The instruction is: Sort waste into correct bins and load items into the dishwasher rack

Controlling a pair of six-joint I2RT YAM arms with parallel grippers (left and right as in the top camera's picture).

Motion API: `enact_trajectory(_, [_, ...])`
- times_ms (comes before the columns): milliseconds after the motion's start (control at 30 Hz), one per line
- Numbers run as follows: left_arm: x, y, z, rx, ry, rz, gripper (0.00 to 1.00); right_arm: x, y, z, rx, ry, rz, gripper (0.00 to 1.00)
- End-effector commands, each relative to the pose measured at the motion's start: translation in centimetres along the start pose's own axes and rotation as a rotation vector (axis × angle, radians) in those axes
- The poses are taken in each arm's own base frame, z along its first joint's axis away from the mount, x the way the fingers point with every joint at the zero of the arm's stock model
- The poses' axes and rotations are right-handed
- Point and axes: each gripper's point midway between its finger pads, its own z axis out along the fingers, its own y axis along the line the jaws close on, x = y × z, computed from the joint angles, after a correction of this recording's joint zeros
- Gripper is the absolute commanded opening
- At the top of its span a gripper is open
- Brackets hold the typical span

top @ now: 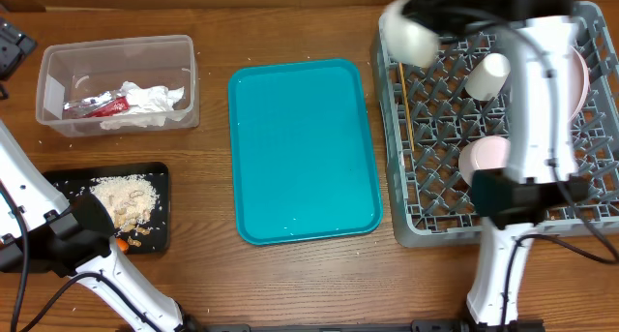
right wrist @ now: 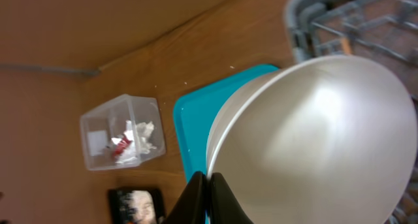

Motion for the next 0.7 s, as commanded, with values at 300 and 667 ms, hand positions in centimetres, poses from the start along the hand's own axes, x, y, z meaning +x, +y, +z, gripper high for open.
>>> enact_trajectory(300, [0.1,-0.2,0.3,-0.006,0.001,-0.008,1.0,-2.3,-4.0,-5.6,-0.234,0.043,0.115,0.04])
enact_trajectory(667, [0.1,-0.2,0.3,-0.005,0.001,-0.008,1.0,-4.6,-8.0,-7.8,-0.243,-0.006,0.32,0.04])
